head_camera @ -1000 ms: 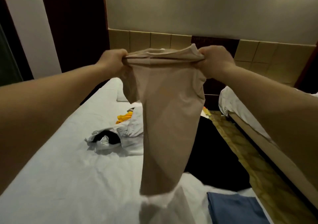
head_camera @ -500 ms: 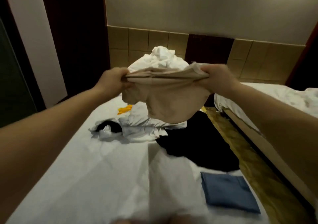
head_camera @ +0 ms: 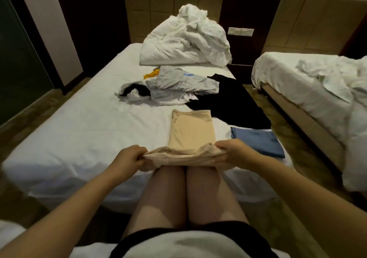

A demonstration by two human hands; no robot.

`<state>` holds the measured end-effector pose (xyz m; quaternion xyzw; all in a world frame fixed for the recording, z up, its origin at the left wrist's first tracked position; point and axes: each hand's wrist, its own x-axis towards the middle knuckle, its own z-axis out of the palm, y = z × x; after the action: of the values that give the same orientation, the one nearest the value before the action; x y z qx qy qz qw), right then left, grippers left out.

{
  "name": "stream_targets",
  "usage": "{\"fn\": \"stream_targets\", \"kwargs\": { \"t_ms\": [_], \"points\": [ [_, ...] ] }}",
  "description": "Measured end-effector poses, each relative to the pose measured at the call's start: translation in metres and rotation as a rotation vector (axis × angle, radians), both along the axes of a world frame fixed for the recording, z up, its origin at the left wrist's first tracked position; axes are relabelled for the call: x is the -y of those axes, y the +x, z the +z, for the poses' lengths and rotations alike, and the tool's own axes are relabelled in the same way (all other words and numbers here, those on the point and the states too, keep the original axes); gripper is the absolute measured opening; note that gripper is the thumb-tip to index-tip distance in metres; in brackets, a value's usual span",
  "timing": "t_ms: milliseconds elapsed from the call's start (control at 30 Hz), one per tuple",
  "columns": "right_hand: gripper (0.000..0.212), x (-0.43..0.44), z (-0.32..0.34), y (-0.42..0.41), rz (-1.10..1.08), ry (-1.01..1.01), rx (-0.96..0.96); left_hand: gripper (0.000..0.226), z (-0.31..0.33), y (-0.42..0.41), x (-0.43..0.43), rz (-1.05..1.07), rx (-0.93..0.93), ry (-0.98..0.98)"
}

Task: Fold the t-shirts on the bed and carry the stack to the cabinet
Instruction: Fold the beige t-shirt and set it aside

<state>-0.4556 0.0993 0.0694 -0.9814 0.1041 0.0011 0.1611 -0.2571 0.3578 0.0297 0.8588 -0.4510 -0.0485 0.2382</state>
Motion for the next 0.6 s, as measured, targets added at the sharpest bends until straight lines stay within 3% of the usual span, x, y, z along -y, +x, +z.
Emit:
{"fn": "stream_targets", "kwargs": {
  "t_ms": [100, 167, 233, 367, 467, 600],
  "points": [
    [0.033, -0.011, 0.003, -0.009, -0.011, -0.046, 0.050, 0.029, 0.002, -0.014, -0.010, 0.040, -0.023, -0.068],
    [0.029, -0.018, 0.004, -0.016, 0.012, 0.044, 0.100, 0.036, 0.005, -0.021, -0.016, 0.042, -0.017, -0.094],
    [0.018, -0.027, -0.001, -0.029, 0.064, 0.101, 0.188, 0.033, 0.003, -0.028, -0.020, 0.050, 0.011, -0.101],
    [0.037, -0.048, -0.019, -0.053, 0.130, 0.010, 0.162, 0.013, -0.016, -0.042, -0.026, 0.069, 0.008, -0.075],
    [0.015, -0.065, -0.031, -0.066, 0.167, -0.069, 0.051, 0.015, -0.034, -0.050, -0.037, 0.078, -0.047, -0.040],
    [0.037, -0.078, -0.048, -0.070, 0.164, -0.225, -0.052, 0.013, -0.048, -0.066, -0.047, 0.119, -0.148, 0.013]
  ]
}}
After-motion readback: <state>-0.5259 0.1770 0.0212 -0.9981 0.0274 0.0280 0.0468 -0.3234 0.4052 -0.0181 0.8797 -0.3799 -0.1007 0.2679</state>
